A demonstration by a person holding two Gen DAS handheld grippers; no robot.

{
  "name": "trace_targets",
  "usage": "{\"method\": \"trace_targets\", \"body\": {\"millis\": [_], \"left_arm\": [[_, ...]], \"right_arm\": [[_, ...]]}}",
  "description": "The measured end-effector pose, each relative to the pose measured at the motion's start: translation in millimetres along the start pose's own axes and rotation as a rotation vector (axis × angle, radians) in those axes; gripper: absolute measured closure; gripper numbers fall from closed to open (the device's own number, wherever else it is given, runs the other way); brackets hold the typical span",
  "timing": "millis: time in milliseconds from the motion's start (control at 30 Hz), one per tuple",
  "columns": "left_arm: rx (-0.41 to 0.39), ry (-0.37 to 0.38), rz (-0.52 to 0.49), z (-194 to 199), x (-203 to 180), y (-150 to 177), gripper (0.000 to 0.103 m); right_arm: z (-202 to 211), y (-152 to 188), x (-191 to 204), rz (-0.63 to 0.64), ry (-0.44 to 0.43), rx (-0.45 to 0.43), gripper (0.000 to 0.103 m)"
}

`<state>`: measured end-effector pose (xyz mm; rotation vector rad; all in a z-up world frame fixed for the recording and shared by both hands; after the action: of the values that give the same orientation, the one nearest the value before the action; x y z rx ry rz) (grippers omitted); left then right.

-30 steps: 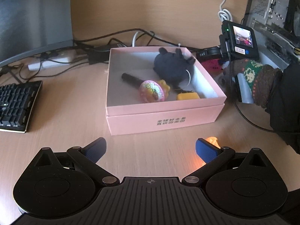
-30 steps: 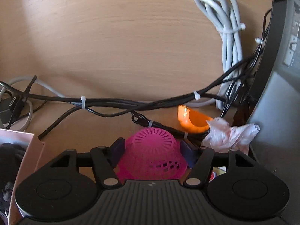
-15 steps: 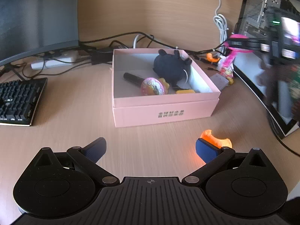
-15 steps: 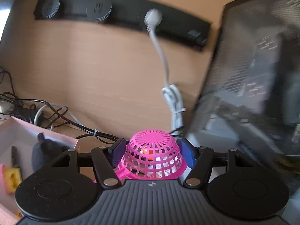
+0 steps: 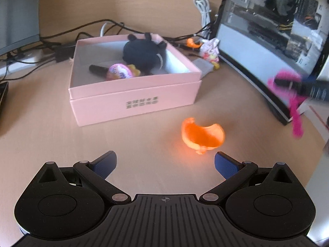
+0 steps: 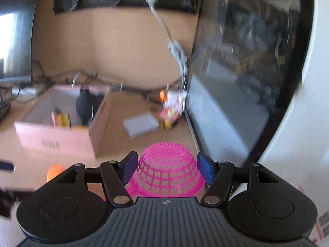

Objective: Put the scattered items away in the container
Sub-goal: 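Carry the orange cup with the left tool while the right tool carries the pink strainer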

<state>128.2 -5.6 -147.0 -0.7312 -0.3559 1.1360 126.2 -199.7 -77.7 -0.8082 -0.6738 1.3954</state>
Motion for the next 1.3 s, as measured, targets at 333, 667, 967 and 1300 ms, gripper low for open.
{"method": "trace_targets", "body": {"millis": [333, 667, 967, 1300], "left_arm": [[0.024, -0.150, 0.161, -4, -13, 5, 0.000], [0.008, -0.238, 0.135, -40, -45, -14, 0.000], [-0.012, -0.292, 0.069, -62, -53, -24, 0.000], [-0.016, -0.319, 0.054, -61, -51, -22, 0.037]], "right_arm": [[-31, 48, 11, 0.068, -0.240, 0.069, 0.039], [-55, 54, 6, 0.146, -0.335, 0.079, 0.036], [-23, 61, -1, 0.198, -0.398, 0.037, 0.023], [-16, 70, 5, 0.226, -0.388, 0.031, 0.019]]}}
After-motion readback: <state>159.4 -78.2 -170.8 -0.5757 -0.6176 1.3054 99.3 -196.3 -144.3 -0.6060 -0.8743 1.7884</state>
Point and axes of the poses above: each gripper's, at about its wrist camera, not at the fingertips, and z roughly against the way its jaws point, x to its left, y to its underside, the point moved 10 cm from there along -z, roughly the way its jaws point, and after that the axes turned 4 degrees about -z, right-handed, at the moved point
